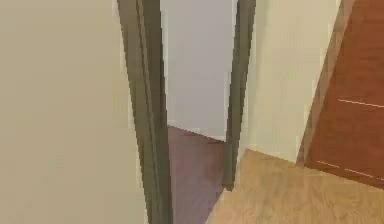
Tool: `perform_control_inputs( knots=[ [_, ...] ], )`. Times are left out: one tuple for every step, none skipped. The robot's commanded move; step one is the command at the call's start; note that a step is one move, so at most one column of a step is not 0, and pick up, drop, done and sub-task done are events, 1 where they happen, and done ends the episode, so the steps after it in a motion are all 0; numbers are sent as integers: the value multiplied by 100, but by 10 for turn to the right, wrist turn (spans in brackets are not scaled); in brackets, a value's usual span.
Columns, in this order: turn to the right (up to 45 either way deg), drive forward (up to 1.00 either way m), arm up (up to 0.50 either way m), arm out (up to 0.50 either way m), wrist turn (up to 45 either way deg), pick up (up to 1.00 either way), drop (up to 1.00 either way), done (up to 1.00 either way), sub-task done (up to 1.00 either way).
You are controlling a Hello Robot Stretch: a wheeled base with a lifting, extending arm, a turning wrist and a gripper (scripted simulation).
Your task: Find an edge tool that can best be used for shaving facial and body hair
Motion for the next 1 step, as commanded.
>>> perform_control_inputs(
  knots=[
    [450,0,0,0,0,0,0,0,0]
  ],
)
